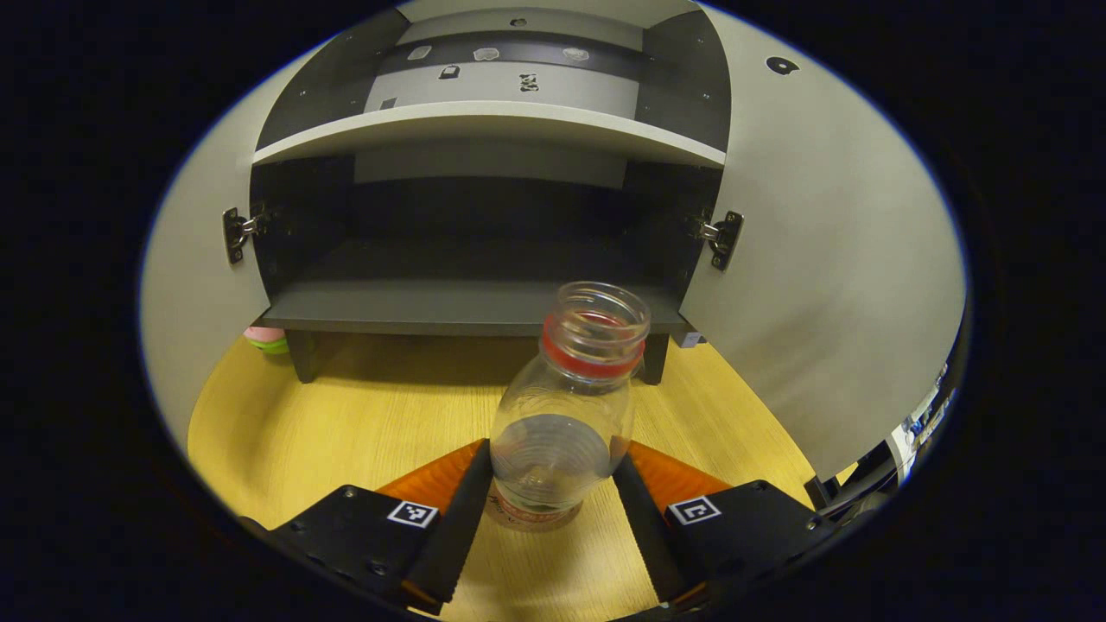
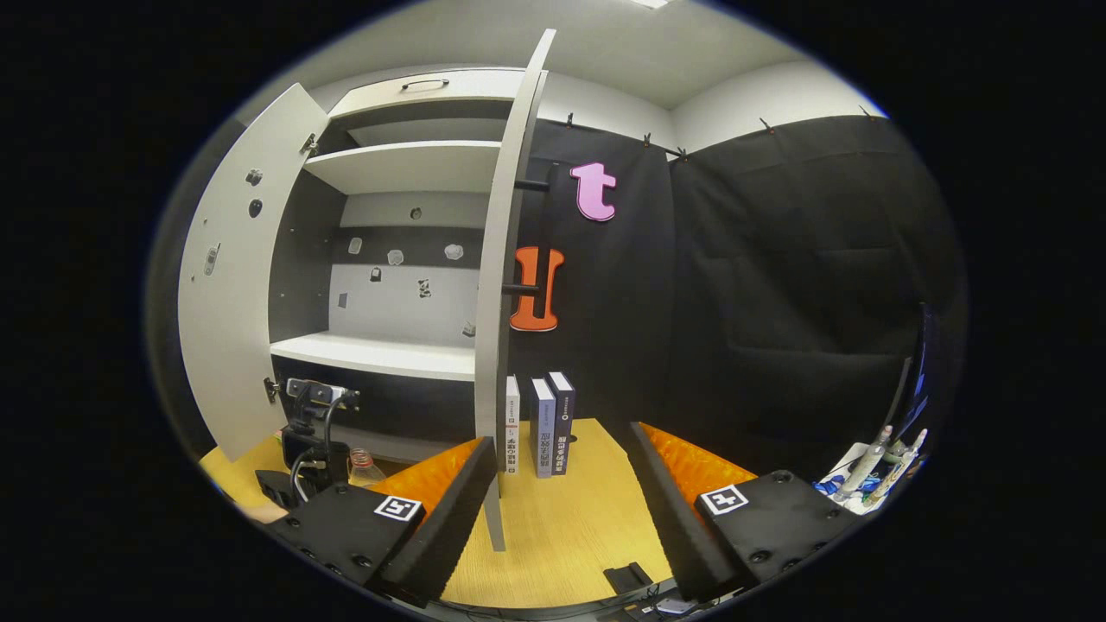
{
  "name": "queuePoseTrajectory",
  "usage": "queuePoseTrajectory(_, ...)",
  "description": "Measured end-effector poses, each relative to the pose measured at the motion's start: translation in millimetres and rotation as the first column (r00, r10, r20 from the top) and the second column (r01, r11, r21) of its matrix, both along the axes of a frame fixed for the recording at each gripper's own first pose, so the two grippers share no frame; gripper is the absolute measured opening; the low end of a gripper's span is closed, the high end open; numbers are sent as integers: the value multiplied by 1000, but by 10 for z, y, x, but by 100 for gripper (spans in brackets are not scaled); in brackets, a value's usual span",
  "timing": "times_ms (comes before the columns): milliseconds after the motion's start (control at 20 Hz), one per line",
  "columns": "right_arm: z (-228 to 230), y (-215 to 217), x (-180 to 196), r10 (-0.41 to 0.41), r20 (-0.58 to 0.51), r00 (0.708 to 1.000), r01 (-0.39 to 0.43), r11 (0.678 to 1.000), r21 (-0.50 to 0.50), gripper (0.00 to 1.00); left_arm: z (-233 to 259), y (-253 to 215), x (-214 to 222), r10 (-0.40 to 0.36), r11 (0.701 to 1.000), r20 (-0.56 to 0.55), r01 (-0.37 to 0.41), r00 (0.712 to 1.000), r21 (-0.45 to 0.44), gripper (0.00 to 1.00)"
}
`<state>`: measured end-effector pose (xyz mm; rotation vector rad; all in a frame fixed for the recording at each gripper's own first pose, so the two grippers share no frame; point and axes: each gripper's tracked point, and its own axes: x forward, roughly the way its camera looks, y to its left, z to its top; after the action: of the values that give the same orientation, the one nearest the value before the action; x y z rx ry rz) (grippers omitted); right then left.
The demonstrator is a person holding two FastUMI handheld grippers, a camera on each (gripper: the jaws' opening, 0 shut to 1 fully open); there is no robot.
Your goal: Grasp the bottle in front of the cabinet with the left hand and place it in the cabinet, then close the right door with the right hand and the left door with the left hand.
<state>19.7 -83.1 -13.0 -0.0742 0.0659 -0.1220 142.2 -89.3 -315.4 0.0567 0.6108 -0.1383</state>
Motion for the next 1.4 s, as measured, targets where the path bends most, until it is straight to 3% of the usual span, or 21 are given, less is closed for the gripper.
queuePoseTrajectory(250, -22, 106, -28, 35, 2, 999, -35, 999, 16, 100, 359, 66, -84, 11, 999, 10, -10, 1000, -39, 82)
queuePoseTrajectory(550, -111, 273, -121, 79, -12, 997, -79, 996, 39, 100, 1178, 184, -95, 5, 998, 77, -1, 997, -61, 82)
queuePoseTrajectory(600, -130, 307, -136, 85, -15, 996, -84, 995, 44, 94, 1341, 191, -74, 2, 997, 96, 6, 995, -72, 82)
queuePoseTrajectory(650, -145, 339, -139, 91, -16, 996, -90, 995, 47, 100, 1505, 211, -58, -4, 996, 115, 14, 993, -84, 82)
queuePoseTrajectory(750, -164, 408, -160, 102, -19, 995, -101, 993, 55, 100, 1812, 270, -8, -15, 996, 148, 28, 989, -86, 81)
queuePoseTrajectory(1000, -183, 494, -241, 111, -17, 994, -110, 992, 61, 100, 2630, 309, 252, -73, 996, 285, 84, 956, -26, 81)
queuePoseTrajectory(1400, -150, 339, -315, 58, -9, 998, -58, 996, 61, 100, 3490, 269, 844, -75, 994, 414, 99, 907, -38, 81)
